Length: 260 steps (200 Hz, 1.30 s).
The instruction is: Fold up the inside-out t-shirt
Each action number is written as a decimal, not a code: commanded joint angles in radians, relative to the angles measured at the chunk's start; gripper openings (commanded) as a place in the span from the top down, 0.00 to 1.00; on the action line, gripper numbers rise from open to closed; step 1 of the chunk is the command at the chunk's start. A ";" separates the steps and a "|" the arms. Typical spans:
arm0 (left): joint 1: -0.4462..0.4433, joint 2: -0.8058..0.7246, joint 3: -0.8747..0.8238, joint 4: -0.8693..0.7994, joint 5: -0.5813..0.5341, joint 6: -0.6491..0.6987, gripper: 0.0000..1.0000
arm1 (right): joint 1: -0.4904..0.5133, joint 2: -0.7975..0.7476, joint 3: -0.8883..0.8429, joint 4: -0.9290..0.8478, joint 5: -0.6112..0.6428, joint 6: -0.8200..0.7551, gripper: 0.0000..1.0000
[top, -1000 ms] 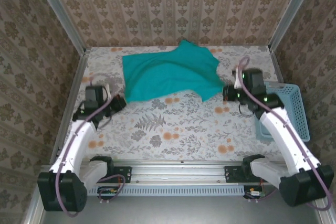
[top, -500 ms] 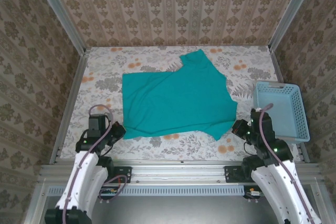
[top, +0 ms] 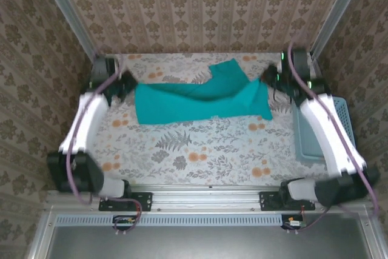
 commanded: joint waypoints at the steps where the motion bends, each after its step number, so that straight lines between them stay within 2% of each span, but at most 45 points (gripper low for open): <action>1: 0.053 0.231 0.407 -0.106 0.044 0.051 1.00 | -0.050 0.214 0.376 -0.020 -0.003 -0.165 1.00; 40: 0.114 0.631 1.359 -0.326 0.174 0.076 1.00 | -0.104 0.557 1.184 -0.231 -0.072 -0.260 1.00; 49: 0.134 0.669 1.491 -0.323 0.209 0.066 1.00 | -0.114 0.588 1.305 -0.245 -0.091 -0.266 1.00; 58: 0.159 0.653 1.505 -0.279 0.250 0.045 1.00 | -0.129 0.579 1.336 -0.222 -0.114 -0.261 1.00; 74: 0.194 0.538 1.346 -0.177 0.295 0.046 1.00 | -0.147 0.506 1.244 -0.146 -0.151 -0.256 1.00; 96: 0.210 0.297 0.911 0.036 0.285 0.090 1.00 | -0.148 0.362 0.991 -0.035 -0.181 -0.276 1.00; 113: 0.234 0.178 0.667 0.111 0.297 0.095 1.00 | -0.147 0.258 0.773 0.010 -0.200 -0.280 1.00; 125: 0.243 0.119 0.500 0.182 0.365 0.081 1.00 | -0.143 0.169 0.568 0.062 -0.235 -0.276 1.00; 138: 0.239 0.052 0.277 0.310 0.477 0.031 1.00 | -0.117 0.038 0.262 0.196 -0.263 -0.276 1.00; 159: 0.221 -0.087 -0.125 0.461 0.448 -0.022 1.00 | -0.093 -0.157 -0.147 0.325 -0.253 -0.248 1.00; 180: 0.214 -0.179 -0.394 0.471 0.428 -0.011 1.00 | -0.096 -0.301 -0.457 0.339 -0.230 -0.183 1.00; 205: 0.209 -0.302 -0.647 0.469 0.440 0.045 1.00 | -0.112 -0.413 -0.721 0.288 -0.207 -0.072 1.00; 225: 0.214 -0.421 -0.779 0.331 0.357 0.091 1.00 | -0.127 -0.508 -0.876 0.238 -0.190 0.008 1.00; 260: 0.223 -0.637 -0.928 0.146 0.296 0.074 1.00 | -0.147 -0.779 -1.048 0.101 -0.138 0.129 1.00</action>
